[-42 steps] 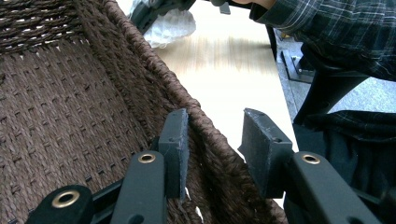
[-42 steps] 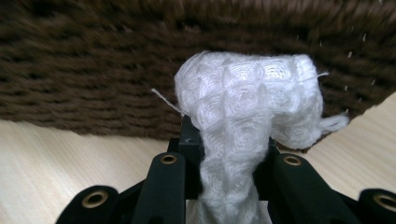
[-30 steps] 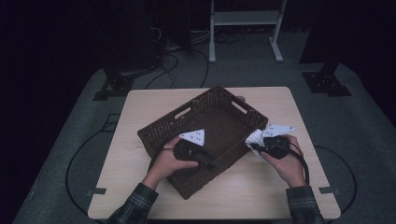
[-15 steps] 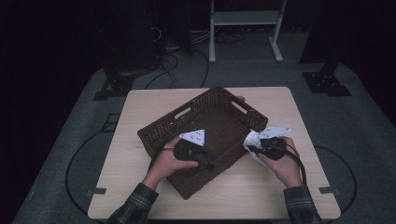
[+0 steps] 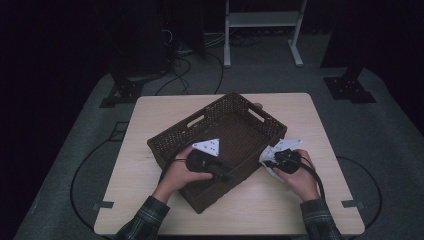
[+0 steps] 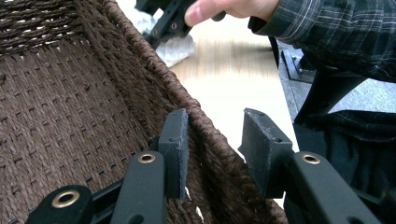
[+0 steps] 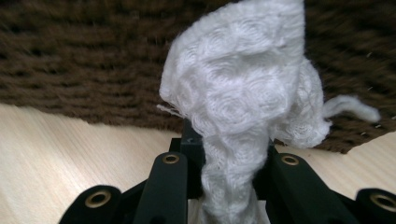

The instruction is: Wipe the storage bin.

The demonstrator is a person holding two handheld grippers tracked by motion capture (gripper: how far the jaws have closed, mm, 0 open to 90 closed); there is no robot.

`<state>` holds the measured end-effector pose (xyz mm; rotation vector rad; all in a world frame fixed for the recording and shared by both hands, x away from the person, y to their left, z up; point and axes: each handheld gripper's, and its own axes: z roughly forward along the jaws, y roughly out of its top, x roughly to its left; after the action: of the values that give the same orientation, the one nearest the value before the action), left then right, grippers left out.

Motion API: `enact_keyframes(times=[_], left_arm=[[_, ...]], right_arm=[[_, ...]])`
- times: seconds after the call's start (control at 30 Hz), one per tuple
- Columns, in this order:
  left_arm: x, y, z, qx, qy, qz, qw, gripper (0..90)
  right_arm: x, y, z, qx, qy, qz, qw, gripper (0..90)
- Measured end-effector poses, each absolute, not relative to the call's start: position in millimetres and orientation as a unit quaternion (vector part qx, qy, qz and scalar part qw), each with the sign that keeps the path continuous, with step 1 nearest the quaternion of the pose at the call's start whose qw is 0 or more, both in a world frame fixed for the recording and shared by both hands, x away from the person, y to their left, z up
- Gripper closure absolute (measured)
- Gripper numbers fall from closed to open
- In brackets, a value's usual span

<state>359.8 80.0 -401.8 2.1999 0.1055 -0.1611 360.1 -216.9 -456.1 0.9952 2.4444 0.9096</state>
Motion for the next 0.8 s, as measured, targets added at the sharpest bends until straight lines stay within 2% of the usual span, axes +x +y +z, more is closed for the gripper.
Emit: enact_keyframes(times=[0.4,0.8], left_arm=[[359.8,80.0,-401.9,0.890,0.043,-0.066,0.450,61.0],[359.9,80.2,-401.8,0.890,0.042,-0.066,0.450,60.9]], right_arm=[[363.1,-215.0,-472.7,0.361,0.872,0.299,0.143,74.1],[356.9,-212.9,-458.2,0.353,0.870,0.306,0.157,74.2]])
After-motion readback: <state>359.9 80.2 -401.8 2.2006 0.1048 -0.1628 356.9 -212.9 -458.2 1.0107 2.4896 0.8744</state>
